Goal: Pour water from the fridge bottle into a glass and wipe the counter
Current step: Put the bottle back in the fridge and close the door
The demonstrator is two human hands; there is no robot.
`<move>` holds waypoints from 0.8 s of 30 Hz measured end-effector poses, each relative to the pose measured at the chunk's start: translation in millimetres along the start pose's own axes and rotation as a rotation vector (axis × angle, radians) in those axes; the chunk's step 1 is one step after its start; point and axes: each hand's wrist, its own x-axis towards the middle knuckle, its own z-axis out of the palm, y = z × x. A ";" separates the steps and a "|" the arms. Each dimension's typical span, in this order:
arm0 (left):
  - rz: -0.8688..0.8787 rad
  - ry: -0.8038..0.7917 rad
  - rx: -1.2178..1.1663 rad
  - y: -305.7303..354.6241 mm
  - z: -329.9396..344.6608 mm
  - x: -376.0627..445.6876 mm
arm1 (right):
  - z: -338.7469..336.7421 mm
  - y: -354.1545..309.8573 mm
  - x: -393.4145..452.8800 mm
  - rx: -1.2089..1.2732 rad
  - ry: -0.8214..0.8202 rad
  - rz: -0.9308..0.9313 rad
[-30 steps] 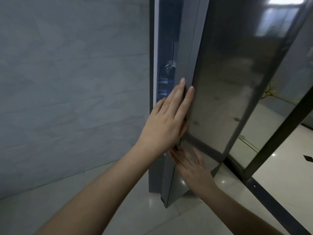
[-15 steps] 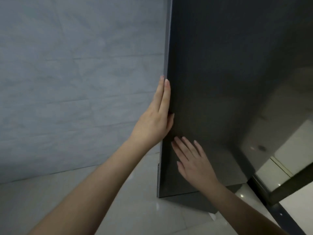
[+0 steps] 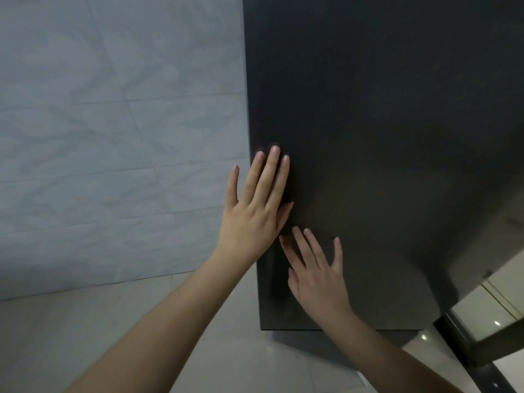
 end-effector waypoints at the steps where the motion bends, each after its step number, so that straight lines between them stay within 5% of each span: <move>1: -0.005 0.002 -0.013 1.5 1.9 -0.1 | 1.4 1.4 -0.4 0.001 0.013 0.006; 14: -0.054 -0.110 -0.045 11.6 14.6 19.3 | 2.3 27.7 10.7 0.108 -0.046 0.135; 24: 0.061 -0.416 -0.079 19.9 52.8 34.4 | 4.9 63.3 35.3 0.044 -0.223 0.237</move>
